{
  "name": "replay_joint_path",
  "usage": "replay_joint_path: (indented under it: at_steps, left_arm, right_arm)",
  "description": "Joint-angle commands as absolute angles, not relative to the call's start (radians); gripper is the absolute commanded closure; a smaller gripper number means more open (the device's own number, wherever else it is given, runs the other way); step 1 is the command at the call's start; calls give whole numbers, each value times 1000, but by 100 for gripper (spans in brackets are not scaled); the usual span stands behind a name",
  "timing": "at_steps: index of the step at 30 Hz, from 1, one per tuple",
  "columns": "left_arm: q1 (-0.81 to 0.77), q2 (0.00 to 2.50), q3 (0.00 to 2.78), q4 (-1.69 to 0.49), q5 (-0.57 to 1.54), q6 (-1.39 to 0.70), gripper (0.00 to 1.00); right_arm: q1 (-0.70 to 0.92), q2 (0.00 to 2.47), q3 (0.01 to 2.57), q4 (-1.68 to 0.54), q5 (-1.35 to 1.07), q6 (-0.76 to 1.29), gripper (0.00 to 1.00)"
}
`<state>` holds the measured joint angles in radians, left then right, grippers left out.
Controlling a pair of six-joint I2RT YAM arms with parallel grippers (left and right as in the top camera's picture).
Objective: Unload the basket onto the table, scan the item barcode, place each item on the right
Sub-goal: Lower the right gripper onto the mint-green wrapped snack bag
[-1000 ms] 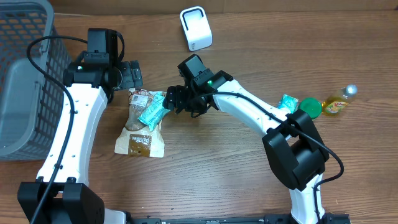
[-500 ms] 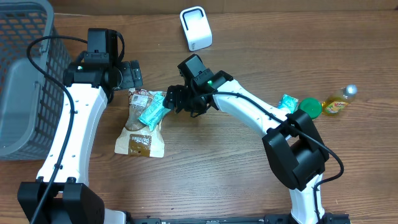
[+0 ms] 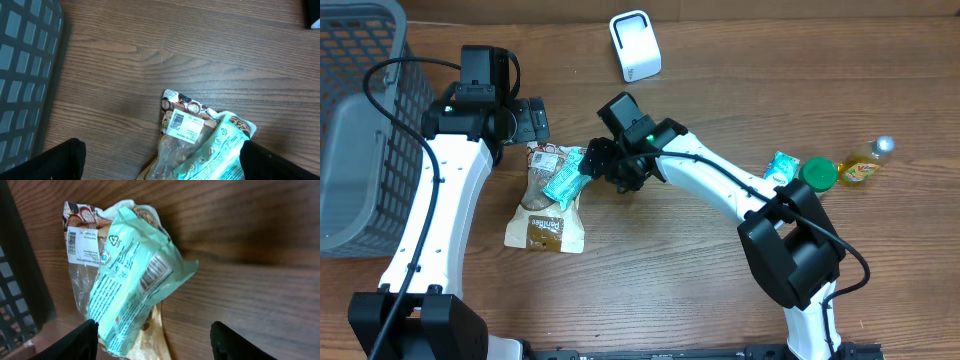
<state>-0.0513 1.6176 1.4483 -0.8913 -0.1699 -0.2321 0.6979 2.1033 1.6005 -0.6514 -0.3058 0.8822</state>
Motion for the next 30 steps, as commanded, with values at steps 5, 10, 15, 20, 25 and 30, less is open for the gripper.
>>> replay_joint_path:
  at_steps: [5, 10, 15, 20, 25, 30]
  left_arm:
    - [-46, 1610, 1456, -889, -183, -220, 0]
    - [-46, 1610, 1456, -889, -183, -220, 0]
    - [-46, 1610, 1456, -889, -184, -220, 1]
    - [-46, 1610, 1456, -889, -183, -220, 0]
    - [-46, 1610, 1456, -889, -184, -220, 1]
    - [-46, 1610, 1456, -889, -183, -220, 0]
  right_arm:
    - [727, 2104, 1589, -640, -258, 1052, 31]
    - [746, 2104, 1589, -607, -236, 1052, 31]
    - [763, 2104, 1589, -566, -224, 1052, 31]
    - [780, 2104, 1589, -566, -149, 1052, 31]
    - [793, 2104, 1589, -554, -138, 1052, 32]
    - [798, 2104, 1589, -559, -131, 1052, 37]
